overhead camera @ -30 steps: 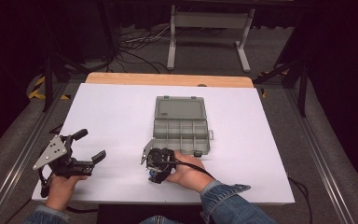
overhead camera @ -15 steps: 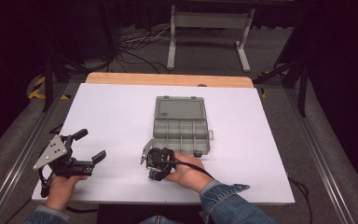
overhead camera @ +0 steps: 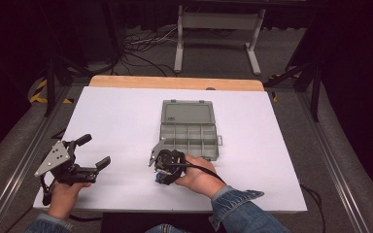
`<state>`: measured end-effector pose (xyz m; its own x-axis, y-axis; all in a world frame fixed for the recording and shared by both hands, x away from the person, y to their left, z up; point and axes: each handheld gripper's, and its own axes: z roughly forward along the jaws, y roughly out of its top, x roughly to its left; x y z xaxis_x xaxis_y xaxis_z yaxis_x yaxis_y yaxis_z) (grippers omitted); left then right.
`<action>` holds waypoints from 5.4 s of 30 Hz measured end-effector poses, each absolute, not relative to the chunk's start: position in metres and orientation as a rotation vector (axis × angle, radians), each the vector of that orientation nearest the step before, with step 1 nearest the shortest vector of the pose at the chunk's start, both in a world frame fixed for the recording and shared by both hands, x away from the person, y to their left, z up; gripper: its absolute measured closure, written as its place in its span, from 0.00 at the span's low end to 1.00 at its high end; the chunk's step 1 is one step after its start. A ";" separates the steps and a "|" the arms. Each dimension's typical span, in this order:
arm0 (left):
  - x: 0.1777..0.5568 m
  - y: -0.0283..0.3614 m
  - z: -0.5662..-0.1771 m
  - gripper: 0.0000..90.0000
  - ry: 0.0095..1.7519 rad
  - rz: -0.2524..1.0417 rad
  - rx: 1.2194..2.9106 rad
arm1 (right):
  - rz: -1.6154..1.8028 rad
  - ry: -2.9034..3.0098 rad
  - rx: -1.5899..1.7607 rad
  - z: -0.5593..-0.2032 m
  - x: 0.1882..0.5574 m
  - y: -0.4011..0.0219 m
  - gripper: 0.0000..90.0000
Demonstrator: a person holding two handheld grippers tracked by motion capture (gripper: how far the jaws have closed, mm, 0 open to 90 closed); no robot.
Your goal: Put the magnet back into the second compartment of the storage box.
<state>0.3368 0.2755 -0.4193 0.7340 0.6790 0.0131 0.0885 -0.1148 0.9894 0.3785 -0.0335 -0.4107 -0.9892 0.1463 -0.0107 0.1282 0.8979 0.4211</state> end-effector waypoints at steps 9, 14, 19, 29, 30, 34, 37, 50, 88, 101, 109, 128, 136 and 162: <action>0.337 0.276 -0.419 0.00 0.629 0.561 1.633 | 0.703 2.988 0.212 -0.392 0.380 -0.041 0.70; 0.337 0.276 -0.420 0.00 0.631 0.561 1.629 | 0.728 2.972 0.231 -0.379 0.382 -0.048 0.70; 0.337 0.276 -0.420 0.00 0.633 0.563 1.624 | 0.751 2.956 0.233 -0.373 0.384 -0.051 0.70; 0.337 0.276 -0.419 0.00 0.633 0.564 1.631 | 0.798 2.929 0.266 -0.360 0.390 -0.059 0.70; 0.337 0.276 -0.419 0.00 0.633 0.564 1.631 | 0.810 2.919 0.269 -0.359 0.393 -0.060 0.70; 0.337 0.276 -0.419 0.00 0.633 0.566 1.631 | 0.826 2.900 0.289 -0.353 0.399 -0.064 0.70; 0.337 0.276 -0.420 0.00 0.634 0.565 1.625 | 0.837 2.876 0.308 -0.348 0.406 -0.068 0.70; 0.337 0.277 -0.419 0.00 0.635 0.568 1.624 | 0.846 2.789 0.456 -0.338 0.432 -0.082 0.70; 0.339 0.275 -0.421 0.00 0.639 0.561 1.635 | 0.820 2.682 0.752 -0.355 0.500 -0.101 0.70; 0.339 0.276 -0.422 0.00 0.641 0.560 1.629 | 0.750 2.719 0.790 -0.377 0.513 -0.099 0.70; 0.339 0.276 -0.421 0.00 0.639 0.561 1.629 | 0.713 2.759 0.786 -0.388 0.516 -0.094 0.70; 0.339 0.277 -0.421 0.00 0.639 0.561 1.627 | 0.646 2.822 0.805 -0.404 0.519 -0.091 0.69; 0.339 0.277 -0.421 0.00 0.639 0.563 1.628 | 0.628 2.836 0.794 -0.406 0.520 -0.090 0.69; 0.337 0.278 -0.421 0.00 0.645 0.566 1.629 | 0.851 2.685 0.707 -0.367 0.496 -0.105 0.33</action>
